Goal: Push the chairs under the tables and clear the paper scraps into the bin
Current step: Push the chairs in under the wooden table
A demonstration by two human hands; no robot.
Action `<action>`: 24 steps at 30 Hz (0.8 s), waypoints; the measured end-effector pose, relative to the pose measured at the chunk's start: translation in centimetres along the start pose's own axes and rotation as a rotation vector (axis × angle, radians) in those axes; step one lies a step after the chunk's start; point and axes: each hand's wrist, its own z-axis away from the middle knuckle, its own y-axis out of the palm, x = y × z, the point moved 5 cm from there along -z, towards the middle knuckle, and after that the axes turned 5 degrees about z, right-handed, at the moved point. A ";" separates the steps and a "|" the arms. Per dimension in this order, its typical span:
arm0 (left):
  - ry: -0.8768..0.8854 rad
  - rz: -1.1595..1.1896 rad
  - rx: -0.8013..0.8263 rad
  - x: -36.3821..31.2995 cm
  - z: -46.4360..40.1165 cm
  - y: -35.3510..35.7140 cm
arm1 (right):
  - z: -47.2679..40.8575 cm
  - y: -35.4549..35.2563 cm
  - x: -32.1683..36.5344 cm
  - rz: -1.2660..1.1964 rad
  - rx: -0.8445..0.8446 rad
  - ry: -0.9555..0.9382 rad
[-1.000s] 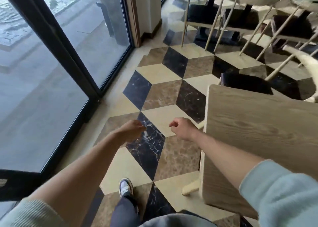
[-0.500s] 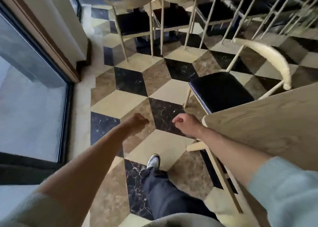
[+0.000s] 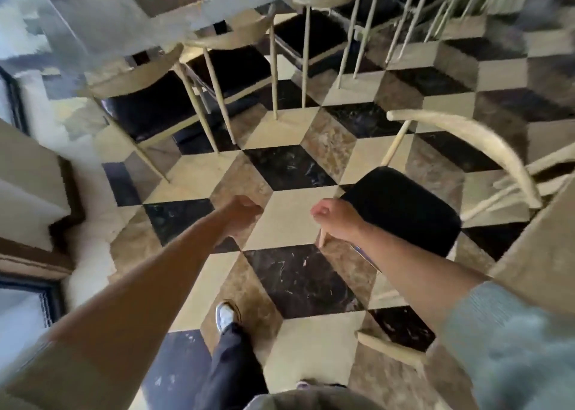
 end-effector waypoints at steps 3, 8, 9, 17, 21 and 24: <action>0.074 -0.073 0.071 -4.2 -8.2 -2.3 | -6.3 -2.3 -0.7 0.014 -0.060 0.088; 0.168 -0.158 0.220 -14.2 -22.4 -6.0 | -15.2 -7.9 -3.0 -0.102 -0.204 0.363; 0.175 -0.179 0.236 -15.8 -24.0 -6.2 | -15.8 -8.9 -3.3 -0.127 -0.210 0.395; 0.224 -0.358 0.471 -31.9 -36.0 3.6 | -21.1 -18.5 -10.6 -0.384 -0.428 0.681; 0.215 -0.487 0.544 -39.3 -39.7 11.4 | -25.3 -22.0 -17.2 -0.519 -0.486 0.736; 0.290 -0.693 0.535 -43.6 -42.4 17.0 | -27.1 -25.2 -19.9 -0.589 -0.557 0.759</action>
